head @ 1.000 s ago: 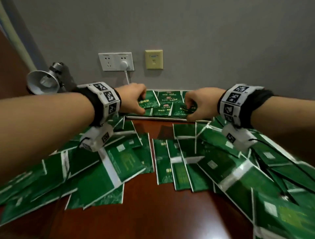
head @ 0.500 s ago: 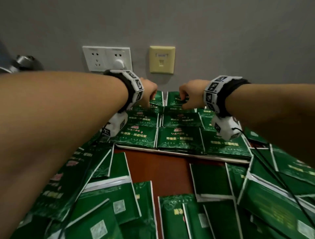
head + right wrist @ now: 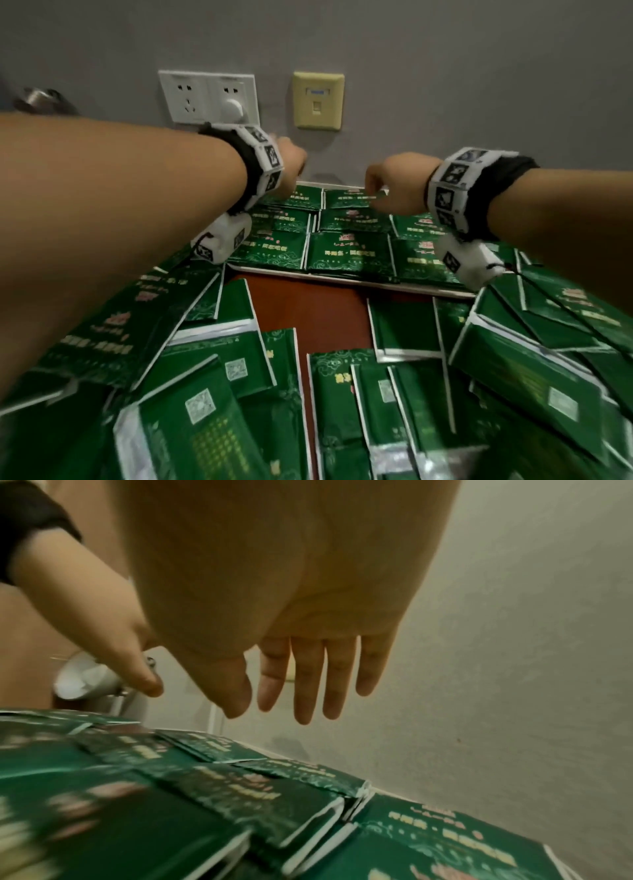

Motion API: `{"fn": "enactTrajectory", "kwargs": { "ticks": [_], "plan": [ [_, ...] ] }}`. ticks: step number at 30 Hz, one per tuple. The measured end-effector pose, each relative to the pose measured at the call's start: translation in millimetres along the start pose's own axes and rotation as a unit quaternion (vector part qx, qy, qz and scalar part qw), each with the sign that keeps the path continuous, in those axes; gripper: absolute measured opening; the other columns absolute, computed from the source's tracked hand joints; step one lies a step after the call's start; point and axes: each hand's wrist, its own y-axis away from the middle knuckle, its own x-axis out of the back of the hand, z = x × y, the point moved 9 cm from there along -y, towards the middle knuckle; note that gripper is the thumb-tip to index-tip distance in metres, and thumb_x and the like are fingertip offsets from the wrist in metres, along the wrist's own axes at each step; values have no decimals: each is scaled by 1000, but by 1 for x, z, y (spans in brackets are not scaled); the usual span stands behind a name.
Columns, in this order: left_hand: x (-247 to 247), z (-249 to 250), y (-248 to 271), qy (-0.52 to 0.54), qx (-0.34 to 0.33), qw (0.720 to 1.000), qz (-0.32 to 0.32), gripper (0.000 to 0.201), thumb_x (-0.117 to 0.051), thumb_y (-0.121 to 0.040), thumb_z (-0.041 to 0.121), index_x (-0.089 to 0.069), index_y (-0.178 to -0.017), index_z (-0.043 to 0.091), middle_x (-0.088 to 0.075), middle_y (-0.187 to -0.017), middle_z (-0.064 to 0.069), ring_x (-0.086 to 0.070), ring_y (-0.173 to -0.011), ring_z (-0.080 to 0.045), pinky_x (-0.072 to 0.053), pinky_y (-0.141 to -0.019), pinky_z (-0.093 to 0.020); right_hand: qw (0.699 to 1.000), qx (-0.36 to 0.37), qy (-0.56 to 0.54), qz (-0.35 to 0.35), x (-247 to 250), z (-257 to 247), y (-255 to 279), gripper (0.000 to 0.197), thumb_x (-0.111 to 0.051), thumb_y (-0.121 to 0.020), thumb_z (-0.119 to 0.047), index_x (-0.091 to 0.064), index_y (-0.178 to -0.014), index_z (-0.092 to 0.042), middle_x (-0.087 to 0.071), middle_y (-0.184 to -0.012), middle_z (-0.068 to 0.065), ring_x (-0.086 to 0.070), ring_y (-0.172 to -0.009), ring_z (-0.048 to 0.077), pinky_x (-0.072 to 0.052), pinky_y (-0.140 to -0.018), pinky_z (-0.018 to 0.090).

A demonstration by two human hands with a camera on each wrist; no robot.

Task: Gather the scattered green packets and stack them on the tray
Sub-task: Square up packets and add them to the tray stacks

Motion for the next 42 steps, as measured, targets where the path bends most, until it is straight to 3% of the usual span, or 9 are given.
{"fn": "enactTrajectory", "kwargs": {
  "ticks": [8,12,18,21,28,33,35,38,42],
  "plan": [
    [21,81,135,52,-106,993,-25,37,-60,-87,19,-57,-124,19,-58,-123,-9,-54,-112,-30,-46,-91,-32,996,39,15,-81,-5,-42,178,31,-60,-88,-40,-59,-116,-25,-65,-112,0,-60,-101,25,-50,-85,32],
    [10,140,213,110,-157,979,-67,37,-61,-87,20,-56,-124,16,-59,-122,-7,-57,-108,-25,-45,-82,-27,989,7,20,-144,-29,-53,269,42,-61,-86,-50,-58,-117,-21,-66,-109,3,-61,-96,25,-48,-77,29],
    [-9,227,295,152,-211,963,-65,56,-65,-86,41,-48,-133,17,-49,-128,-9,-52,-115,-28,-48,-93,-36,981,-59,30,-182,-68,-62,353,72,-60,-76,-70,-53,-120,-13,-62,-113,9,-62,-102,29,-52,-79,32],
    [-15,246,308,155,-194,968,-47,61,-62,-87,46,-43,-137,16,-46,-132,-10,-48,-121,-30,-45,-98,-39,983,-72,16,-168,-72,-74,366,51,-53,-89,-52,-53,-119,-11,-64,-114,9,-62,-105,29,-45,-75,30],
    [-16,230,319,169,-150,973,-40,45,-61,-89,37,-47,-125,14,-53,-123,-9,-56,-109,-27,-48,-87,-34,989,-61,6,-136,-57,-89,369,30,-56,-89,-13,-57,-119,-11,-62,-115,11,-62,-106,31,-46,-74,32],
    [-7,192,319,253,-69,964,42,85,-76,-74,39,-30,-142,19,-44,-134,-10,-47,-123,-29,-46,-100,-45,994,-17,-92,-59,-38,-99,358,54,-49,-86,1,-50,-134,-26,-64,-116,8,-63,-103,29,-53,-84,35],
    [7,182,323,296,-73,948,93,74,-74,-77,25,-37,-141,27,-43,-137,-5,-41,-126,-26,-41,-104,-44,991,18,-124,-50,-36,-109,357,63,-47,-86,5,-47,-138,-31,-64,-117,5,-62,-104,27,-53,-86,37],
    [28,180,330,264,-142,944,138,29,-64,-84,12,-66,-110,25,-61,-115,2,-48,-117,-21,-42,-98,-39,987,69,-141,-27,-32,-118,358,49,-56,-90,-14,-47,-137,-26,-64,-117,3,-61,-106,25,-50,-85,33],
    [49,176,337,239,-181,943,145,25,-60,-81,4,-69,-97,20,-64,-94,4,-59,-94,-20,-49,-82,-36,994,74,-63,-57,-24,-101,381,64,-64,-85,-49,-41,-140,-26,-58,-128,-2,-59,-109,21,-50,-87,32]
  ]
}}
